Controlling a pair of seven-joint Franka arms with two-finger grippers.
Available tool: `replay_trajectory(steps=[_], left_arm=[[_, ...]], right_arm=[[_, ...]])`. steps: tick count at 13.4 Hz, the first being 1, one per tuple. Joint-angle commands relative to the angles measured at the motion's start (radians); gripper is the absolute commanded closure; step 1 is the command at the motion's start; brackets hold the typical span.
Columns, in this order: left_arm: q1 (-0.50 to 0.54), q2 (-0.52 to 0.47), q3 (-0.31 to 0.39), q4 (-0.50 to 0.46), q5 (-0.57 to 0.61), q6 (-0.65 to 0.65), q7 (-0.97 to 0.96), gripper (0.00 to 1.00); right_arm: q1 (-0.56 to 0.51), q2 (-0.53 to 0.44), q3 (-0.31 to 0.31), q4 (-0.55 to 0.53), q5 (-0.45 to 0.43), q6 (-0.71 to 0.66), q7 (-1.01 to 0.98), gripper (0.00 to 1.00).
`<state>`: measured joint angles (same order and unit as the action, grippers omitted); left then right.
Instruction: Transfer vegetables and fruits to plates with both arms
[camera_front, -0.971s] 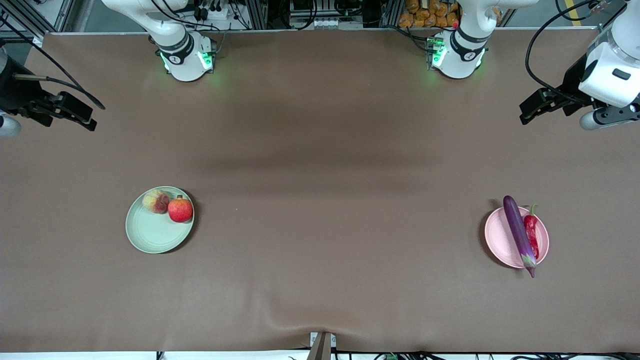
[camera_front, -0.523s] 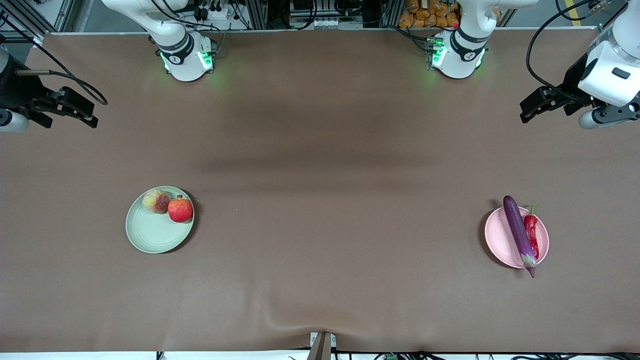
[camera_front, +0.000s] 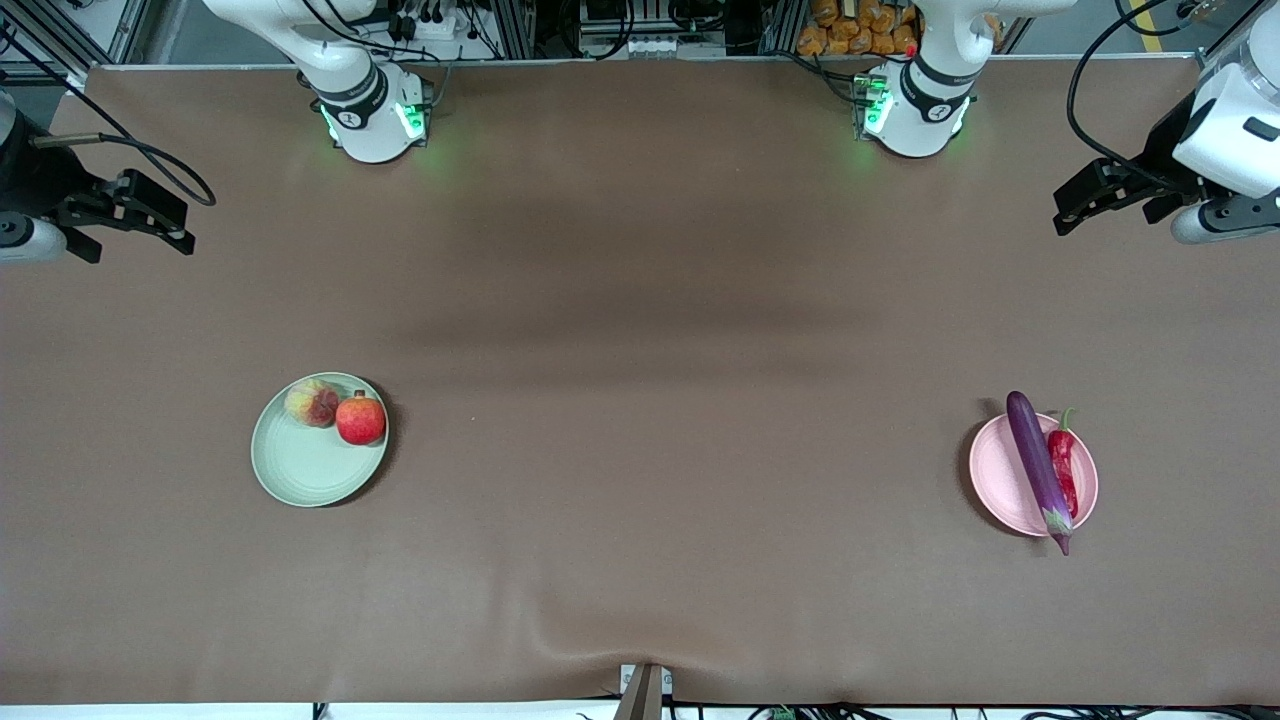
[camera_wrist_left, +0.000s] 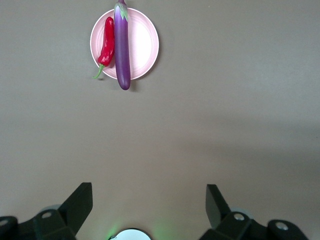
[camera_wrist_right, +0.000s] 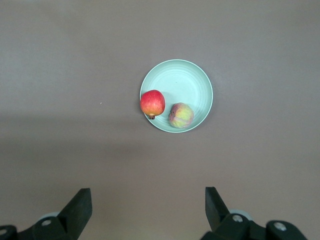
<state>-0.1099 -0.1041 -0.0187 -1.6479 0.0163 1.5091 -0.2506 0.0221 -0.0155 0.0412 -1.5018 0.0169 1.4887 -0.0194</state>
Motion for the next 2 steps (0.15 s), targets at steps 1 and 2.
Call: replay_trajectory(steps=[1,2], left_arm=[[0.007,-0.011,0.002,0.014,-0.018,-0.026,0.033,0.0],[0.009,-0.011,0.002,0.019,-0.018,-0.029,0.034,0.0]], right_arm=[[-0.007,-0.029,0.002,-0.028,-0.014,0.009,-0.017,0.0],[-0.013,-0.029,-0.001,-0.028,-0.014,0.007,-0.017,0.0]])
